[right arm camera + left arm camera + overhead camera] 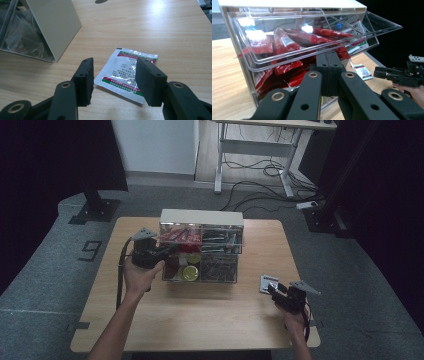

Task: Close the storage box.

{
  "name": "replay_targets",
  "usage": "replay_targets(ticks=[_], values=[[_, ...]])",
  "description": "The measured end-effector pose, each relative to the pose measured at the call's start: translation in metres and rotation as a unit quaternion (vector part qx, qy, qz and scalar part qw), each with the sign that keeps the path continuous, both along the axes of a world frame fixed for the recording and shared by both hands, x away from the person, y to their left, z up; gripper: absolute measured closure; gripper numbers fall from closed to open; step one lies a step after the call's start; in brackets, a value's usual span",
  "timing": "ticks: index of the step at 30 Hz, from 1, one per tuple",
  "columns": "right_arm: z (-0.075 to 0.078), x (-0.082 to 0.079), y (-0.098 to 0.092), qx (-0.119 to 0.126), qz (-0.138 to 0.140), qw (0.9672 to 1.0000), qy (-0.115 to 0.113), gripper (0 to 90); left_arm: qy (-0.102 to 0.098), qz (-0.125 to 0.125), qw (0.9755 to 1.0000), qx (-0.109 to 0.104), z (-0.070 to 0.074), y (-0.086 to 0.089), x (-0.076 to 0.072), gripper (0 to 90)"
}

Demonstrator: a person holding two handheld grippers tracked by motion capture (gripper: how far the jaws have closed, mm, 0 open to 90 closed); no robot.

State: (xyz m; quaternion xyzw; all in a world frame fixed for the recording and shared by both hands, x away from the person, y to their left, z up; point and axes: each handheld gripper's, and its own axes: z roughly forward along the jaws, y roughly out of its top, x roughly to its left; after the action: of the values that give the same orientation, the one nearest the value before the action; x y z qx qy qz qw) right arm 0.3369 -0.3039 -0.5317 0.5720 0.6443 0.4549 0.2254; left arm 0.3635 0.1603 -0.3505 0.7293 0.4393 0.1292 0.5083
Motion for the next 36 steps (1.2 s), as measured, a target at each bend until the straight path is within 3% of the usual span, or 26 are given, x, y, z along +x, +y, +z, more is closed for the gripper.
replay_targets(ticks=[20, 27, 31, 36], values=[[0.000, 0.000, -0.001, 0.000, 0.000, 1.0000, 0.000, 49.0, 0.003, -0.002, 1.0000, 0.000, -0.007, -0.001, -0.002, 90.0], [0.000, -0.001, 0.000, 0.001, 0.002, 1.0000, -0.002, 49.0, 0.008, -0.005, 0.9999, -0.002, -0.017, 0.005, -0.006, 89.9], [0.001, -0.002, -0.002, 0.002, 0.000, 1.0000, -0.002, 48.9, 0.011, -0.010, 0.9999, -0.007, -0.025, 0.011, -0.010, 87.5], [0.001, -0.002, -0.005, 0.005, -0.004, 1.0000, -0.003, 48.9, 0.004, -0.010, 0.9999, 0.003, -0.032, 0.015, -0.017, 80.8]])
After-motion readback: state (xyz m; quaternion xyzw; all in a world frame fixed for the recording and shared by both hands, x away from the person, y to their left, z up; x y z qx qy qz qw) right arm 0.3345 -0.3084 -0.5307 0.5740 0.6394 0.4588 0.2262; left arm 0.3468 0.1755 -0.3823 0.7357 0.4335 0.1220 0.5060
